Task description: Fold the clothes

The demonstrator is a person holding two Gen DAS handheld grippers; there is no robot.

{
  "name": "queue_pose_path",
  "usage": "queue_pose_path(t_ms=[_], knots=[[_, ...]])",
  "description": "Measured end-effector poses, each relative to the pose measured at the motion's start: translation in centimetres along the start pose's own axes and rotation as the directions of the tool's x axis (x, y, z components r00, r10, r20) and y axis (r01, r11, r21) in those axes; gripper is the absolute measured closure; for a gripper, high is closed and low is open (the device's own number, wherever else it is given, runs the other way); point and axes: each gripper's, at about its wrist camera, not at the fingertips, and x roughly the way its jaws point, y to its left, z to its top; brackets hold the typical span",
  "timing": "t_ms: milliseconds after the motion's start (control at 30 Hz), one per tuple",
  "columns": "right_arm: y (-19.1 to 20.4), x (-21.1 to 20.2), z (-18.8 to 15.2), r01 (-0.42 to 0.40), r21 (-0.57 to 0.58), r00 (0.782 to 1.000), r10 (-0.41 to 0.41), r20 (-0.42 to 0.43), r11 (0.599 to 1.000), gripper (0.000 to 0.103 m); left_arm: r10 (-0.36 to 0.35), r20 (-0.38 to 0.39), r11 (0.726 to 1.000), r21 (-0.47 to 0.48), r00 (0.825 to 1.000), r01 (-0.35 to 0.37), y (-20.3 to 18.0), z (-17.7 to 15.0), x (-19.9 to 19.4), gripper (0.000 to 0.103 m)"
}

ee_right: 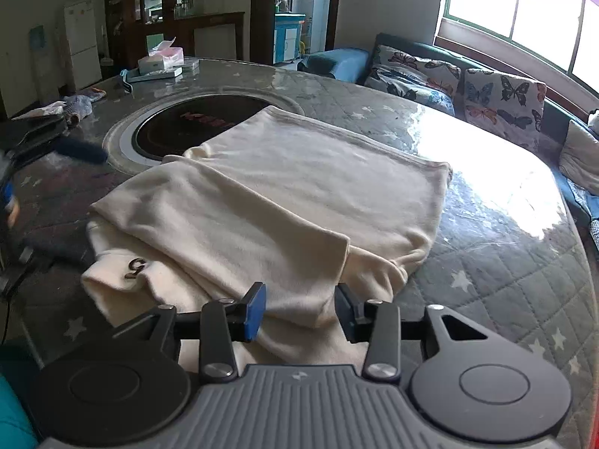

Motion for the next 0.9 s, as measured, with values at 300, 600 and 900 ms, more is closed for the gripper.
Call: queue_pose_path(t_ms=[300, 600, 900], knots=[[0.7, -2.8, -1.4, 0.02, -0.047, 1.0, -0.02, 0.011, 0.999, 0.04, -0.067, 0.013, 0.984, 0.169, 0.998, 0.064, -3.7, -0.3, 1.1, 0.013], [1.7, -4.7, -2.9, 0.008, -0.17, 0.999, -0.001, 0.037, 0.985, 0.008, -0.112, 0.002, 0.988, 0.105, 0.994, 0.111, -2.6, 0.2, 2.3, 0.071], [3.8, -3.3, -2.6, -0.04, -0.296, 0.996, 0.061, 0.063, 0.954, 0.006, -0.12, 0.058, 0.993, -0.005, 0.991, 0.121, 0.1, 2.5, 2.2, 0.092]])
